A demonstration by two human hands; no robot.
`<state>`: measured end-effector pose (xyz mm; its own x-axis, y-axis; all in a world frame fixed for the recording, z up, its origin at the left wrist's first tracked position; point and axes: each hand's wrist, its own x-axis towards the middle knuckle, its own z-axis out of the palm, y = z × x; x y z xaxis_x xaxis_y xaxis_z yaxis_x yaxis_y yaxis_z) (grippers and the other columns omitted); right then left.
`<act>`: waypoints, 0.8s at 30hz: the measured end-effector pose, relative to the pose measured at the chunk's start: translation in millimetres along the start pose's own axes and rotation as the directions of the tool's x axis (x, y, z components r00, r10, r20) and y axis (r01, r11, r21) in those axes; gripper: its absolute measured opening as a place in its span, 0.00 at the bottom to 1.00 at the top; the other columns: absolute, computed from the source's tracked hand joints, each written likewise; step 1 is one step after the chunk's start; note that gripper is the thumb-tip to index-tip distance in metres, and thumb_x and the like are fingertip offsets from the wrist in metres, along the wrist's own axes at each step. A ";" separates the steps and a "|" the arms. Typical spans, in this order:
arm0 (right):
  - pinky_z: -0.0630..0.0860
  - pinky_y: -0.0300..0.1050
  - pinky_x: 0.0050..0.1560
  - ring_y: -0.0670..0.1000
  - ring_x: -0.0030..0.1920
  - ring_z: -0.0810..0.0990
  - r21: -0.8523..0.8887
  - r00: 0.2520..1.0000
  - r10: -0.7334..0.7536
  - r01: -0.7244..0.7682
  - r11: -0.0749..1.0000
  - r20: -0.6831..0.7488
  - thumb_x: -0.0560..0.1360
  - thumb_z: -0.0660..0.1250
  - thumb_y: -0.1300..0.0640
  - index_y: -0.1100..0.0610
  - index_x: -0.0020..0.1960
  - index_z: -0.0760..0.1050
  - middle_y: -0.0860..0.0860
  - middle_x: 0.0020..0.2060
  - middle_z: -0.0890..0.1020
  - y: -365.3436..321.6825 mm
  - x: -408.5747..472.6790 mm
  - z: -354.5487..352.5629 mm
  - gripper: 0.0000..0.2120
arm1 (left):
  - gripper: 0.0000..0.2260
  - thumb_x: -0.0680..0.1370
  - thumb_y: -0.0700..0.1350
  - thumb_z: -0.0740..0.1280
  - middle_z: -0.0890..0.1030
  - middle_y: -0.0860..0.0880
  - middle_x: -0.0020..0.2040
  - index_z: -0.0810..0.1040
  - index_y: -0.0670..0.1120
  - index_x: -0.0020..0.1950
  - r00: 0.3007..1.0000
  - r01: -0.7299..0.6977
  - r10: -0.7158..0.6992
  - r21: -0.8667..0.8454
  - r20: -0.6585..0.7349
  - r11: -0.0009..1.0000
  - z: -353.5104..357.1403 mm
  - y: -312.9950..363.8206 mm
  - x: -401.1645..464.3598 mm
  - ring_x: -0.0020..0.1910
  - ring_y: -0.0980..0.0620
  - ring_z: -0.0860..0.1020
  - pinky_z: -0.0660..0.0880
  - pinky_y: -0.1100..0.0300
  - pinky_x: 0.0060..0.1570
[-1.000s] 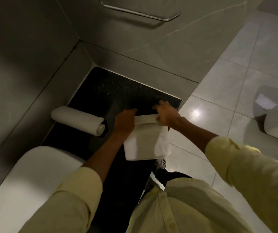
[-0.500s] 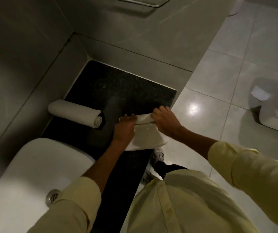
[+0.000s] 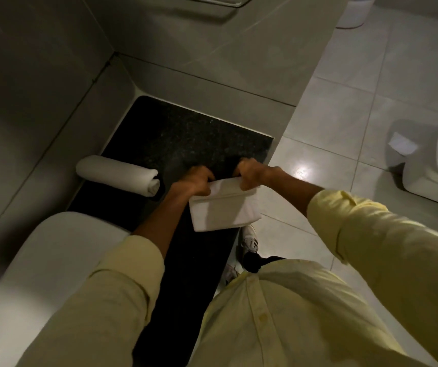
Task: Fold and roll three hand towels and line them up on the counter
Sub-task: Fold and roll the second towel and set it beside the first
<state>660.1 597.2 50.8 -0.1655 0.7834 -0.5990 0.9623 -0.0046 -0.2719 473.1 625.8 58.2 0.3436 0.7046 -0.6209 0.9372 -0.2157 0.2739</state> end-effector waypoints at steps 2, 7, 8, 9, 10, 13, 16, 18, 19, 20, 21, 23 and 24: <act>0.79 0.48 0.55 0.53 0.52 0.75 0.014 1.000 0.007 -0.007 1.000 0.016 0.69 0.75 0.55 0.54 0.63 0.75 0.54 0.58 0.75 -3.1 -3.2 3.2 0.23 | 0.21 0.69 0.39 0.71 0.78 0.48 0.61 0.79 0.52 0.62 0.998 0.005 -0.003 -0.028 0.056 1.000 0.7 -0.5 -1.6 0.58 0.48 0.78 0.76 0.56 0.56; 0.76 0.42 0.44 0.51 0.48 0.77 0.062 0.996 -0.093 0.092 0.994 0.002 0.67 0.76 0.57 0.53 0.59 0.72 0.52 0.51 0.77 2.3 -22.7 20.0 0.23 | 0.21 0.63 0.41 0.76 0.79 0.53 0.51 0.76 0.55 0.51 0.996 -0.085 0.086 -0.136 0.003 0.987 19.6 -13.9 -19.7 0.50 0.52 0.79 0.77 0.59 0.45; 0.75 0.42 0.43 0.51 0.48 0.76 0.071 0.994 -0.111 0.111 0.991 -0.013 0.67 0.76 0.58 0.52 0.58 0.72 0.51 0.50 0.77 5.4 -25.3 21.7 0.22 | 0.21 0.63 0.41 0.77 0.80 0.53 0.50 0.76 0.54 0.52 0.995 -0.101 0.098 -0.158 -0.024 0.982 22.5 -18.0 -23.5 0.49 0.54 0.79 0.76 0.60 0.44; 0.75 0.42 0.44 0.51 0.48 0.76 0.076 0.991 -0.127 0.130 0.989 -0.046 0.67 0.76 0.58 0.51 0.57 0.73 0.51 0.50 0.77 7.8 -26.4 21.9 0.21 | 0.22 0.63 0.40 0.77 0.80 0.53 0.49 0.77 0.53 0.53 0.993 -0.113 0.104 -0.173 -0.059 0.978 23.6 -20.7 -25.6 0.48 0.54 0.79 0.75 0.61 0.43; 0.76 0.43 0.45 0.51 0.49 0.77 0.075 0.986 -0.143 0.150 0.986 -0.087 0.66 0.76 0.58 0.50 0.56 0.73 0.50 0.50 0.77 8.6 -26.5 20.5 0.20 | 0.22 0.63 0.40 0.76 0.82 0.52 0.50 0.77 0.52 0.55 0.989 -0.121 0.104 -0.174 -0.104 0.977 23.4 -22.3 -26.4 0.48 0.53 0.80 0.75 0.61 0.44; 0.76 0.48 0.52 0.52 0.51 0.74 0.050 0.961 -0.169 0.184 0.982 -0.218 0.63 0.75 0.58 0.48 0.50 0.72 0.49 0.50 0.76 4.0 -22.2 15.1 0.19 | 0.23 0.66 0.41 0.73 0.84 0.49 0.55 0.78 0.54 0.60 0.955 -0.137 0.112 -0.073 -0.275 0.988 24.7 -21.9 -24.9 0.54 0.47 0.82 0.79 0.55 0.52; 0.71 0.50 0.59 0.53 0.55 0.73 0.010 0.922 -0.151 0.165 0.986 -0.356 0.65 0.75 0.58 0.49 0.52 0.72 0.51 0.54 0.77 -0.7 -23.4 23.3 0.19 | 0.23 0.72 0.39 0.67 0.82 0.43 0.60 0.76 0.51 0.67 0.903 -0.120 0.121 0.028 -0.411 0.992 43.5 -13.5 -31.8 0.57 0.39 0.80 0.77 0.46 0.58; 0.71 0.51 0.61 0.54 0.57 0.74 -0.031 0.887 -0.159 0.161 0.986 -0.434 0.67 0.76 0.57 0.51 0.56 0.74 0.52 0.57 0.78 1.4 -31.8 44.0 0.20 | 0.26 0.72 0.37 0.66 0.78 0.41 0.65 0.71 0.45 0.71 0.879 -0.115 0.157 0.120 -0.450 0.986 67.8 -10.1 -41.5 0.64 0.38 0.76 0.71 0.45 0.66; 0.72 0.51 0.62 0.55 0.58 0.74 -0.044 0.872 -0.164 0.162 0.986 -0.462 0.68 0.77 0.57 0.51 0.58 0.74 0.53 0.58 0.78 4.7 -37.9 57.2 0.21 | 0.29 0.72 0.37 0.66 0.74 0.41 0.69 0.67 0.43 0.73 0.878 -0.103 0.171 0.173 -0.446 0.979 81.4 -9.2 -46.7 0.67 0.37 0.72 0.67 0.44 0.70; 0.72 0.52 0.63 0.56 0.60 0.75 -0.054 0.860 -0.175 0.170 0.984 -0.480 0.69 0.76 0.56 0.52 0.60 0.75 0.53 0.60 0.78 8.6 -44.5 69.6 0.21 | 0.32 0.72 0.37 0.66 0.70 0.41 0.72 0.63 0.41 0.75 0.880 -0.089 0.177 0.213 -0.440 0.973 93.7 -8.5 -52.2 0.71 0.36 0.68 0.63 0.42 0.72; 0.72 0.53 0.65 0.56 0.62 0.75 -0.075 0.844 -0.198 0.186 0.980 -0.499 0.70 0.75 0.56 0.53 0.61 0.75 0.53 0.62 0.78 12.6 -50.9 82.1 0.21 | 0.33 0.73 0.38 0.65 0.67 0.40 0.75 0.59 0.40 0.77 0.883 -0.078 0.179 0.241 -0.433 0.967 105.5 -8.2 -58.0 0.73 0.35 0.65 0.60 0.41 0.74; 0.71 0.54 0.66 0.57 0.63 0.74 -0.141 0.804 -0.258 0.216 0.966 -0.536 0.71 0.73 0.58 0.54 0.63 0.76 0.53 0.64 0.78 20.7 -61.5 101.2 0.20 | 0.30 0.76 0.39 0.63 0.65 0.40 0.76 0.58 0.40 0.77 0.883 -0.069 0.184 0.268 -0.433 0.961 120.7 -3.8 -69.7 0.74 0.36 0.64 0.59 0.41 0.75; 0.72 0.54 0.64 0.57 0.62 0.75 -0.146 0.786 -0.273 0.231 0.962 -0.555 0.71 0.73 0.60 0.54 0.61 0.77 0.53 0.62 0.79 22.0 -64.6 104.4 0.19 | 0.28 0.77 0.39 0.62 0.67 0.41 0.75 0.60 0.41 0.77 0.875 -0.056 0.174 0.262 -0.453 0.963 123.1 -1.6 -76.3 0.73 0.37 0.67 0.62 0.42 0.74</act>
<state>669.5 481.6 4.9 -0.2726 0.9619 0.0217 0.9192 0.2670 -0.2895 452.6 489.1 14.7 0.4369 0.8846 -0.1631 0.8992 -0.4244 0.1064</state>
